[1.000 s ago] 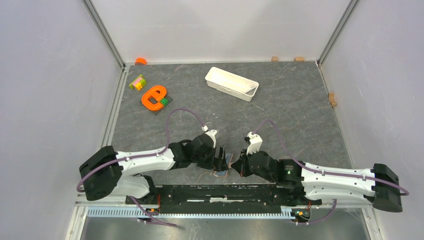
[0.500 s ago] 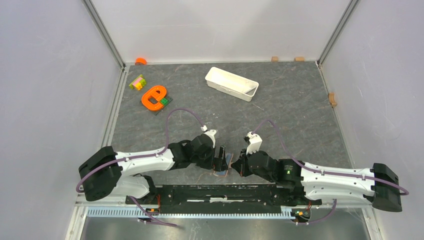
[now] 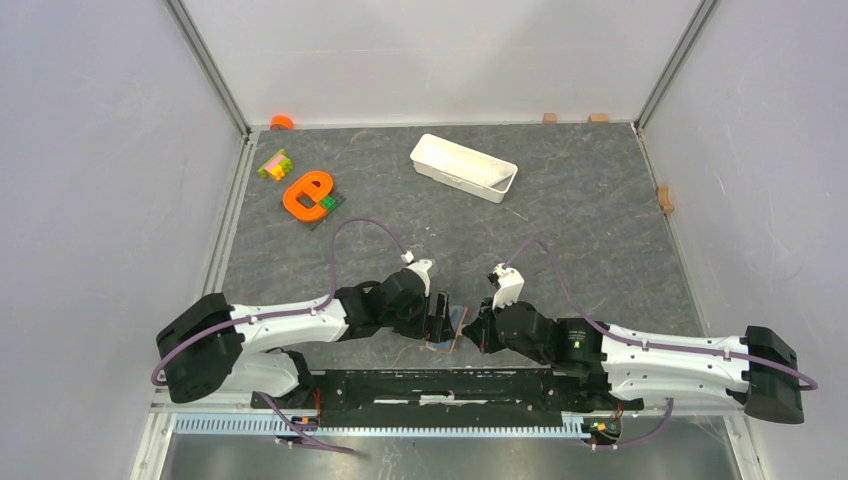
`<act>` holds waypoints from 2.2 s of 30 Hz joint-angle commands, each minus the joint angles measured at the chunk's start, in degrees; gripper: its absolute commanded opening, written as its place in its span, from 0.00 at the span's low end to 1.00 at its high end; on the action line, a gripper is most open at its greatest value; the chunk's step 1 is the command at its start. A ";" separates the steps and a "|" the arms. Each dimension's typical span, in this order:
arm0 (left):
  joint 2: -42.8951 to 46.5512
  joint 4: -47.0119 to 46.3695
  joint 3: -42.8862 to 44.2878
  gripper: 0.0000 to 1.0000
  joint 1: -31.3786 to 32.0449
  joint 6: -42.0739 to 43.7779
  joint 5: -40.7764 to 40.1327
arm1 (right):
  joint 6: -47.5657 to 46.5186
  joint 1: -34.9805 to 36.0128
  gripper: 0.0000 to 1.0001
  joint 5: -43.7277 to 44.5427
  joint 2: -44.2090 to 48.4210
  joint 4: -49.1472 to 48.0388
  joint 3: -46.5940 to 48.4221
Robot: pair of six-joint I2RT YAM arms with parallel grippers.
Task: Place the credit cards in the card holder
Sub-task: Open the card holder at the center of the board.
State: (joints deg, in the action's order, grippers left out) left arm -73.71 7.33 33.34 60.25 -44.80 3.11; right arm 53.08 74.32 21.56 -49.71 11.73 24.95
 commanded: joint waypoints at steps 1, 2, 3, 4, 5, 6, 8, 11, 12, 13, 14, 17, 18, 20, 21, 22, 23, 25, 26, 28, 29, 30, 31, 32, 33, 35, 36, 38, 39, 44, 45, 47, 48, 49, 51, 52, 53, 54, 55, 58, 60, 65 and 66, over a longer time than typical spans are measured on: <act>0.49 -0.63 -0.74 0.89 0.30 -1.51 -2.54 | -0.26 0.47 0.00 1.47 0.42 -0.75 2.13; 0.35 -0.13 -0.66 0.88 0.30 -1.52 -2.85 | -0.25 0.47 0.00 1.52 0.50 -0.65 2.12; 0.22 0.61 -0.53 0.88 0.24 -1.61 -2.90 | -0.26 0.47 0.00 1.56 0.54 -0.52 2.13; 0.05 1.14 -0.44 0.87 0.28 -1.69 -4.28 | -0.18 0.47 0.00 1.70 0.58 -0.48 2.08; -0.07 1.79 -0.39 0.86 0.31 -1.70 -4.95 | -0.15 0.47 0.00 1.75 0.72 -0.35 2.12; -0.09 2.14 -0.45 0.85 0.27 -1.78 -5.30 | -0.17 0.47 0.00 1.88 0.71 -0.30 2.03; -0.11 2.33 -0.68 0.82 0.31 -1.96 -5.78 | 0.00 0.46 0.00 1.97 0.85 -0.05 1.95; -0.44 2.33 -0.98 0.79 0.26 -2.22 -6.09 | 0.25 0.47 0.00 2.07 1.07 0.10 1.77; -0.63 2.33 -1.04 0.78 0.25 -2.23 -6.05 | 0.27 0.47 0.00 2.07 1.11 0.06 1.77; -0.72 2.35 -1.03 0.77 0.28 -2.31 -6.02 | 0.25 0.47 0.00 2.07 1.18 0.13 1.78; -0.87 2.41 -1.05 0.76 0.24 -2.47 -6.02 | 0.35 0.49 0.00 2.05 1.16 0.13 1.73; -0.48 2.42 -1.12 0.75 0.31 -2.75 -6.53 | 0.43 0.47 0.00 2.09 1.16 0.23 1.73; -0.34 2.50 -1.21 0.75 0.29 -2.75 -6.75 | 0.44 0.47 0.00 2.16 1.27 0.48 1.62; 0.29 2.88 -1.15 0.74 0.31 -2.67 -7.73 | 0.95 0.47 0.00 2.55 1.20 1.19 1.60; 0.76 3.15 -1.09 0.74 0.29 -2.54 -8.19 | 1.45 0.47 0.00 3.04 1.07 2.28 1.69; 1.12 3.28 -1.09 0.75 0.26 -2.33 -8.46 | 2.18 0.47 0.00 3.72 0.86 3.38 1.73; 1.44 3.35 -1.09 0.76 0.22 -2.08 -8.70 | 2.89 0.48 0.00 4.24 0.53 4.78 1.73; 2.07 3.56 -1.04 0.79 0.16 -1.71 -8.93 | 3.77 0.43 0.00 4.84 -0.09 6.30 1.55; 2.38 3.63 -1.02 0.82 0.21 -1.61 -9.04 | 4.20 0.47 0.00 4.96 -0.42 6.77 1.39; 2.67 3.87 -0.92 0.89 0.17 -1.41 -9.19 | 4.73 0.47 0.00 5.22 -1.20 7.28 0.87; 2.82 3.80 -0.82 0.91 0.13 -1.12 -9.03 | 4.83 0.47 0.00 5.18 -1.71 7.40 0.73; 2.87 3.74 -0.86 0.95 0.10 -0.93 -8.99 | 4.85 0.47 0.00 5.23 -2.19 7.43 0.69; 2.99 3.63 -0.83 0.97 0.03 -0.78 -9.03 | 4.85 0.47 0.00 5.11 -2.73 7.48 0.68; 3.07 3.42 -0.92 0.99 -0.02 -0.53 -9.07 | 4.82 0.47 0.00 4.92 -3.03 7.39 0.74; 3.19 3.28 -0.91 1.00 -0.13 -0.18 -9.07 | 4.84 0.47 0.00 4.82 -3.39 7.32 0.72; 3.46 3.41 -0.79 1.00 -0.30 0.37 -9.24 | 4.78 0.48 0.00 4.78 -3.93 7.41 0.69; 3.80 3.48 -0.58 1.00 -0.40 0.74 -9.08 | 4.75 0.47 0.00 4.79 -4.13 7.39 0.56; 4.63 2.87 -0.61 1.00 -0.48 1.47 -8.76 | 4.89 0.47 0.00 4.82 -4.41 7.47 0.28; 5.02 2.41 -0.80 1.00 -0.59 1.76 -8.60 | 4.94 0.47 0.00 4.81 -4.58 7.43 0.21; 4.36 1.31 -1.20 1.00 -0.82 3.28 -6.69 | 4.84 0.47 0.00 4.79 -4.95 7.28 0.36; 4.05 0.82 -1.18 1.00 -0.83 3.55 -5.70 | 4.75 0.47 0.00 4.78 -5.01 7.32 0.36; 3.96 -0.19 -1.35 1.00 -0.84 3.68 -4.69 | 4.77 0.47 0.00 4.77 -5.03 7.30 0.45; 4.18 -0.55 -1.47 1.00 -0.83 3.75 -4.89 | 4.75 0.47 0.00 4.76 -5.00 7.35 0.58; 4.15 -0.56 -1.44 1.00 -0.95 3.79 -5.42 | 4.68 0.47 0.00 4.76 -4.98 7.40 0.63; 3.66 0.05 -1.28 1.00 -1.01 3.92 -6.92 | 4.58 0.47 0.00 4.77 -4.91 7.39 0.78; 3.30 0.66 -1.05 1.00 -1.10 4.00 -7.69 | 4.58 0.47 0.00 4.83 -4.88 7.42 0.74; 2.62 1.72 -0.67 1.00 -1.24 3.97 -8.56 | 4.65 0.48 0.00 4.82 -4.88 7.40 0.64; 2.14 2.92 -0.26 1.00 -1.21 3.94 -9.97 | 4.64 0.47 0.00 4.95 -4.95 7.44 0.63; 1.73 4.22 -0.05 1.00 -1.23 3.56 -11.62 | 4.70 0.46 0.00 4.98 -4.84 7.59 0.63; 2.35 6.07 -0.17 1.00 -1.19 2.71 -15.68 | 4.96 0.47 0.00 5.34 -4.69 8.26 0.76; 3.44 6.68 -0.66 1.00 -1.19 2.28 -17.98 | 5.30 0.47 0.00 5.80 -4.59 8.93 0.58; 4.84 6.91 -1.08 0.92 -1.19 2.78 -20.77 | 5.80 0.43 0.00 7.06 -5.29 10.72 0.54; 4.68 6.25 -1.09 0.89 -1.27 3.29 -19.89 | 5.73 0.47 0.00 7.23 -5.47 10.78 0.51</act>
State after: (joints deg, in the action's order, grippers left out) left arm -70.22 13.61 32.23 59.27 -43.07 -12.80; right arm 57.67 74.52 25.98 -54.63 20.69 24.95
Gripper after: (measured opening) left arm 0.935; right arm 0.022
